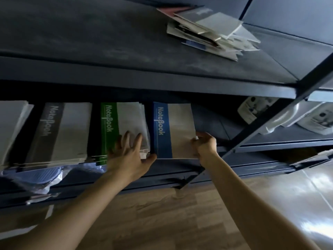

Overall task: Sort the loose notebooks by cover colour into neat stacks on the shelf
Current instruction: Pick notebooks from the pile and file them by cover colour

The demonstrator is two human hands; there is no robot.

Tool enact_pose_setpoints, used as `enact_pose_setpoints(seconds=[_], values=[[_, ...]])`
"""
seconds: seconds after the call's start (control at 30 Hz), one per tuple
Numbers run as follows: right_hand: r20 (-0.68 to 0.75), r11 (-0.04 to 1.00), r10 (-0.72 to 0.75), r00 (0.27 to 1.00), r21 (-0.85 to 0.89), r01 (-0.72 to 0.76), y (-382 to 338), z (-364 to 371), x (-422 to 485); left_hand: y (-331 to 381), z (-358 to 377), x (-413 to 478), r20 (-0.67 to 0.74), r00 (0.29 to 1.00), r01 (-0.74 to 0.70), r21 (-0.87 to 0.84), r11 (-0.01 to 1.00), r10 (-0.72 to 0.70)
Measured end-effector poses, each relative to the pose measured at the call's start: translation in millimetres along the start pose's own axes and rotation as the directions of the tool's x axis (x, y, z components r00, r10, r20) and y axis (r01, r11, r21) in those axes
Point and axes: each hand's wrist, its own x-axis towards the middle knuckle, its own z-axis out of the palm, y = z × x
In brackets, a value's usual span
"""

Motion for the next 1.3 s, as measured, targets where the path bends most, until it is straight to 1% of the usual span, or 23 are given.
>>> enact_pose_setpoints(seconds=[0.07, 0.13, 0.23, 0.3, 0.37, 0.47, 0.57, 0.63, 0.73, 0.83, 0.93, 1.1, 1.3], values=[[-0.039, 0.999, 0.046, 0.998, -0.025, -0.047, 3, -8, 18, 4, 6, 4, 0.021, 1.000, 0.007, 0.081, 0.997, -0.009], [-0.072, 0.993, 0.045, 0.996, -0.102, -0.053, 6, -11, 33, 5, 9, 8, 0.051, 0.998, 0.020, 0.151, 0.988, -0.028], [-0.093, 0.982, -0.021, 0.995, -0.189, 0.003, 5, -12, 42, 2, 7, 9, 0.053, 0.998, 0.024, 0.234, 0.972, -0.038], [-0.087, 0.973, -0.068, 0.994, -0.224, 0.047, 4, -11, 45, -1, 6, 8, 0.059, 0.997, 0.029, 0.276, 0.961, -0.047], [-0.065, 0.949, -0.127, 0.990, -0.300, 0.102, 2, -8, 44, -4, 5, 5, 0.060, 0.997, 0.033, 0.307, 0.951, -0.054], [0.028, 0.857, -0.236, 0.971, -0.465, 0.222, 4, -9, 45, -10, 8, -3, 0.038, 0.998, 0.035, 0.314, 0.949, -0.049], [0.076, 0.771, -0.296, 0.952, -0.570, 0.285, 12, -14, 37, -15, 9, -15, 0.007, 0.999, 0.029, 0.312, 0.950, -0.033], [0.139, 0.680, -0.308, 0.941, -0.660, 0.320, 19, -18, 26, -16, 8, -25, 0.002, 1.000, 0.019, 0.310, 0.951, -0.020], [0.275, 0.535, -0.250, 0.928, -0.760, 0.369, 26, -20, -11, -14, 5, -46, 0.004, 1.000, 0.008, 0.300, 0.954, -0.010], [0.384, 0.407, -0.220, 0.897, -0.799, 0.442, 33, -18, -53, -13, 1, -71, -0.011, 1.000, -0.008, 0.281, 0.960, 0.011], [0.449, 0.296, -0.191, 0.873, -0.821, 0.487, 38, -19, -94, -17, -6, -102, -0.046, 0.999, -0.006, 0.273, 0.962, 0.020], [0.496, 0.194, -0.245, 0.833, -0.817, 0.543, 31, -33, -156, -20, -33, -156, -0.103, 0.995, 0.012, 0.254, 0.967, 0.014], [0.519, 0.127, -0.287, 0.805, -0.812, 0.569, -4, -57, -216, -15, -82, -203, -0.159, 0.987, 0.048, 0.228, 0.973, -0.012]])
